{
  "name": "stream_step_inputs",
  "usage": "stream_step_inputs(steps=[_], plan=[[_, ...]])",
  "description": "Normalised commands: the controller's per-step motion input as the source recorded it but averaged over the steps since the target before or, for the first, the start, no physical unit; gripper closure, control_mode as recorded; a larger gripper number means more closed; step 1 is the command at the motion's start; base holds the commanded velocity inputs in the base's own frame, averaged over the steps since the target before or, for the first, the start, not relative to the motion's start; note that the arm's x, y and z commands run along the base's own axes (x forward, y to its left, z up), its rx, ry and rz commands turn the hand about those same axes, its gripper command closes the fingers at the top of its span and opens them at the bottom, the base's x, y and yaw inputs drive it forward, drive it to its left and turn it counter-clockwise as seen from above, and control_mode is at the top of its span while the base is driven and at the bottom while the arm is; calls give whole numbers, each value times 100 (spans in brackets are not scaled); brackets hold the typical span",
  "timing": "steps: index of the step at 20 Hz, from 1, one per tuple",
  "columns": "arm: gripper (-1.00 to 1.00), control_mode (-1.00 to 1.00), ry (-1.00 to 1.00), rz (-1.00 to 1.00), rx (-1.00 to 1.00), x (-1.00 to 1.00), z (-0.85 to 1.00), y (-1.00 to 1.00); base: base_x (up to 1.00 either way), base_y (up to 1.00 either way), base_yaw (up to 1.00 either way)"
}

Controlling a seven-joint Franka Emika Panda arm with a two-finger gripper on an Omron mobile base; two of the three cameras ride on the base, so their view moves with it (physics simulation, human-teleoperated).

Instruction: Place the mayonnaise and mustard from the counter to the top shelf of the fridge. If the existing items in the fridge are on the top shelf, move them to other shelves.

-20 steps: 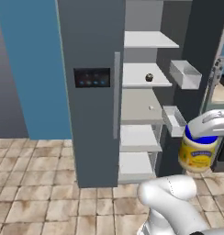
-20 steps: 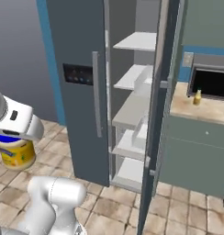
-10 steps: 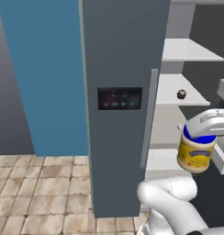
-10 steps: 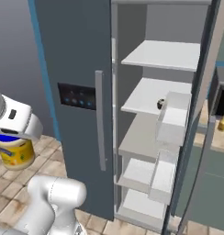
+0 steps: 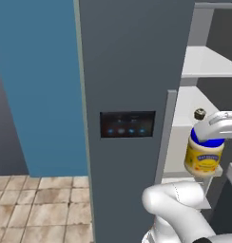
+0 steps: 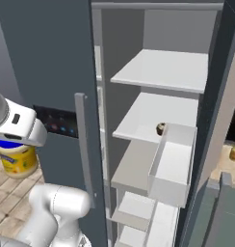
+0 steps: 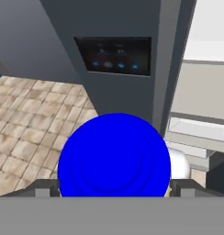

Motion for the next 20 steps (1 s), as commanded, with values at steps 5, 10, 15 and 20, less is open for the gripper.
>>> stream_step_inputs(steps=[5,10,15,20], plan=[[100,100,0,0,0,0,0,0,44,-3,-8],[100,-100,-3,-3,0,4,14,-7,19,-20,-11],[100,-100,-26,-16,1,27,88,-48,0,0,0],[100,-100,-28,-18,0,65,83,-38,0,0,0]])
